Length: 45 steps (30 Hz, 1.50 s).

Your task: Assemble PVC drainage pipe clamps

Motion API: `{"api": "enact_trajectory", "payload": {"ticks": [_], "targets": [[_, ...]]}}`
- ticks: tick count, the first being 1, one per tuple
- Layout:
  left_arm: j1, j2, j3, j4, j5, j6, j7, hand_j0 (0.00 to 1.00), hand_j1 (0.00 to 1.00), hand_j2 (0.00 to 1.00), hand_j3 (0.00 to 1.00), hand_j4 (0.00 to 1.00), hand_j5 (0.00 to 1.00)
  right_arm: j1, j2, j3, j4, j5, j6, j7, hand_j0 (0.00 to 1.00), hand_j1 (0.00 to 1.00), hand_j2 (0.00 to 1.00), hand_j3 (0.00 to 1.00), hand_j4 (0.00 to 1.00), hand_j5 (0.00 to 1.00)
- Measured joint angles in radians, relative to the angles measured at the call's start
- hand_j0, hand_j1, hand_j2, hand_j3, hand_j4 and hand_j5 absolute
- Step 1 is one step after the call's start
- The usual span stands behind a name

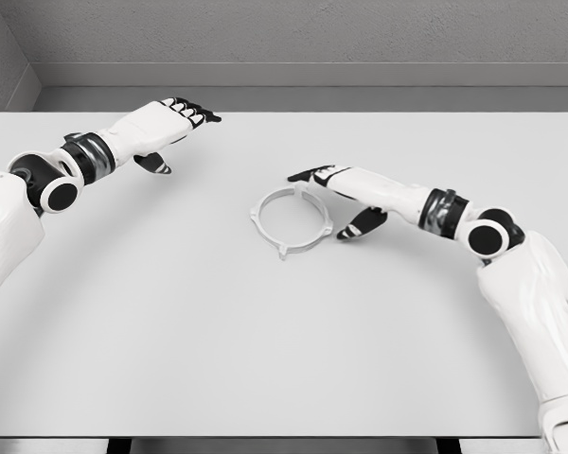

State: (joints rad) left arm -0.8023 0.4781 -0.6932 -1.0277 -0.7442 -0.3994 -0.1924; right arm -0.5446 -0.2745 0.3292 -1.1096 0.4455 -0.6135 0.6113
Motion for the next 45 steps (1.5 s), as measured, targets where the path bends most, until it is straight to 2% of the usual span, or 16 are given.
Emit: {"api": "enact_trajectory", "payload": {"ticks": [17, 21, 28, 35, 45], "targets": [[0.000, 0.006, 0.004, -0.002, 0.002, -0.016, 0.000, 1.00, 1.00, 1.00, 1.00, 1.00, 1.00, -0.034, 0.003, -0.003, 0.063, 0.002, 0.000, 0.000, 1.00, 1.00, 1.00, 1.00, 1.00, 1.00], [0.012, 0.081, 0.062, 0.021, 0.057, -0.153, 0.000, 1.00, 1.00, 1.00, 1.00, 1.00, 1.00, -0.040, 0.009, -0.002, 0.070, 0.003, 0.000, 0.000, 1.00, 1.00, 1.00, 1.00, 1.00, 1.00], [0.017, 0.142, 0.141, 0.093, 0.147, -0.207, 0.000, 1.00, 1.00, 1.00, 1.00, 1.00, 1.00, -0.054, 0.029, 0.001, 0.085, 0.007, 0.000, 0.000, 1.00, 1.00, 1.00, 1.00, 1.00, 1.00], [0.029, 0.162, 0.156, 0.123, 0.181, -0.212, 0.000, 1.00, 1.00, 1.00, 1.00, 1.00, 1.00, -0.069, 0.044, 0.006, 0.117, 0.010, 0.000, 0.000, 1.00, 1.00, 1.00, 1.00, 1.00, 1.00], [0.029, 0.165, 0.158, 0.126, 0.191, -0.212, 0.000, 1.00, 1.00, 1.00, 1.00, 1.00, 1.00, -0.077, 0.042, -0.003, 0.121, 0.006, 0.000, 0.000, 1.00, 1.00, 1.00, 1.00, 1.00, 1.00]]}}
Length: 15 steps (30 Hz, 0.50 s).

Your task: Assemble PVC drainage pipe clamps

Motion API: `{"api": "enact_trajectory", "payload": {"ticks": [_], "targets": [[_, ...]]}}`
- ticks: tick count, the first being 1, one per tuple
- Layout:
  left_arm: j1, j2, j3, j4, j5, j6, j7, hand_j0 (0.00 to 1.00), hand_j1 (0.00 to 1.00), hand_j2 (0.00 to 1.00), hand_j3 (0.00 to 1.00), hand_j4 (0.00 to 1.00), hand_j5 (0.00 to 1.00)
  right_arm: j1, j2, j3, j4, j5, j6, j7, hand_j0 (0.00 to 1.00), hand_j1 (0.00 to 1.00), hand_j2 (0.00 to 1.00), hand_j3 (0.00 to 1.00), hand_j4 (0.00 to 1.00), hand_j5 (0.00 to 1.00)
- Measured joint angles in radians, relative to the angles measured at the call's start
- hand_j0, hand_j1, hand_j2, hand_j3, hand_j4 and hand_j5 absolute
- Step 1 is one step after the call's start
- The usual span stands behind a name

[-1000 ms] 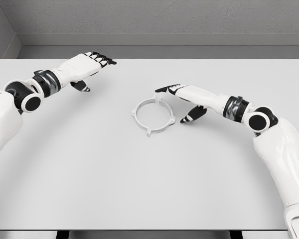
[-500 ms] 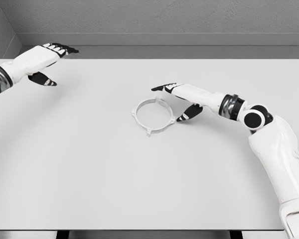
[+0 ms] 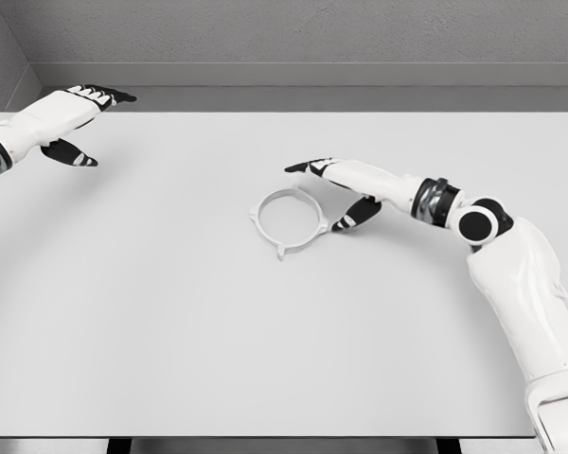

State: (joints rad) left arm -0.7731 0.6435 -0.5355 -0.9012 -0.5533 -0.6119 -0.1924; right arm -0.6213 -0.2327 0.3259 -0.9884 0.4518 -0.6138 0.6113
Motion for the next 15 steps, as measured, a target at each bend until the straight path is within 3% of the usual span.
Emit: {"api": "enact_trajectory", "payload": {"ticks": [3, 8, 10, 15], "targets": [[0.000, 0.000, 0.000, 0.000, 0.000, 0.000, 0.000, 1.00, 1.00, 1.00, 1.00, 1.00, 1.00, 0.023, -0.068, -0.080, -0.085, -0.069, -0.001, 0.000, 1.00, 1.00, 1.00, 1.00, 1.00, 1.00], [0.000, 0.000, 0.000, 0.000, 0.001, 0.000, -0.001, 1.00, 1.00, 1.00, 1.00, 1.00, 1.00, 0.285, -0.324, -0.230, -0.402, -0.360, -0.002, 0.000, 1.00, 1.00, 1.00, 1.00, 1.00, 1.00], [0.000, 0.000, 0.000, 0.001, 0.001, 0.000, -0.001, 1.00, 1.00, 1.00, 1.00, 1.00, 1.00, 0.408, -0.396, -0.306, -0.512, -0.429, -0.001, 0.000, 1.00, 1.00, 1.00, 1.00, 1.00, 1.00], [0.000, 0.000, 0.000, 0.001, 0.001, 0.000, -0.002, 1.00, 1.00, 1.00, 1.00, 1.00, 1.00, 0.459, -0.469, -0.419, -0.620, -0.490, 0.000, 0.000, 1.00, 1.00, 1.00, 1.00, 1.00, 1.00]]}}
